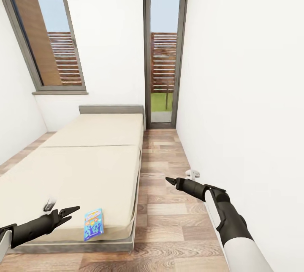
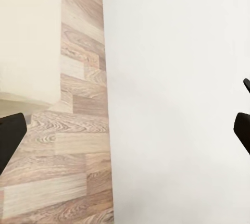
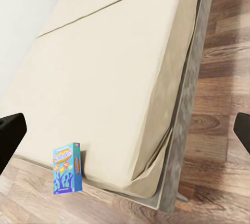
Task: Put all the toys in the child's room - the three board games (two on the bed and one on the table), the two jigsaw puzzles on the table, and the tennis ball on the table - inside the toy box on the table in the child's room.
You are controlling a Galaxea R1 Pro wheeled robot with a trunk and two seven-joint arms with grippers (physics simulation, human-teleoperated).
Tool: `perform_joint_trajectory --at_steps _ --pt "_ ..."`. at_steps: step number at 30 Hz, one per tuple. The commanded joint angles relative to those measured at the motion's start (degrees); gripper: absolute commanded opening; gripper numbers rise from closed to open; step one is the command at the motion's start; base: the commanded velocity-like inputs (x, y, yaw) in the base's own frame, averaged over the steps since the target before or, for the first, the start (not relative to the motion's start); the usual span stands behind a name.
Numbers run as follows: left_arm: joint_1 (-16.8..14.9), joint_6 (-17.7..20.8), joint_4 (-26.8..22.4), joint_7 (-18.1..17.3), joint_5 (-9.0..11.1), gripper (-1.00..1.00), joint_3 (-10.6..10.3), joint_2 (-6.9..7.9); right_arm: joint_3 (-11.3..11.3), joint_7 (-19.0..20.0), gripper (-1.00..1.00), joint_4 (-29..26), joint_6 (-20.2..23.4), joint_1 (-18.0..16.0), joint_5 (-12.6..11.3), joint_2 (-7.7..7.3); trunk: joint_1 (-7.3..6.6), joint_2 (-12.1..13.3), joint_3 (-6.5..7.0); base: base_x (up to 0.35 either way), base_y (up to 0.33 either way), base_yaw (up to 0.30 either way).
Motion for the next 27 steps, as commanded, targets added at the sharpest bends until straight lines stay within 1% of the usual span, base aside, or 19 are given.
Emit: perform_joint_trajectory --at_steps 1,13,18,21,23,27 --pt "0.0 0.3 0.0 -0.1 0.1 1.0 0.0 0.01 -0.2 0.0 1.0 0.0 0.5 0.0 -0.4 0.08 0.22 -0.5 -0.25 0.0 0.0 0.0" --pt "0.0 0.6 0.0 -0.1 0.2 1.0 0.0 0.04 -0.2 -0.6 1.0 0.0 0.4 0.0 -0.5 0.11 2.86 -5.3 -2.4 0.0 0.0 0.0" --pt "0.0 0.7 0.0 -0.1 0.3 1.0 0.1 0.27 -0.2 -0.6 1.0 -0.1 0.4 0.0 -0.5 0.06 3.96 -7.3 -3.3 0.0 0.0 0.0" --pt "0.0 0.8 0.0 -0.3 0.3 1.0 0.5 0.81 -0.2 -0.6 1.0 0.0 0.4 0.0 -0.5 0.07 4.62 -8.5 -3.84 0.0 0.0 0.0" --pt "0.0 0.9 0.1 -0.4 0.4 1.0 1.2 1.27 -0.2 -0.6 1.0 0.0 0.4 0.0 -0.5 0.09 5.06 -9.3 -4.2 0.0 0.0 0.0" --pt "0.0 1.6 2.5 -0.3 0.4 1.0 4.4 2.16 -0.2 -0.6 1.0 0.0 0.4 0.0 -0.5 0.08 5.94 -10.9 -4.91 0.0 0.0 0.0"
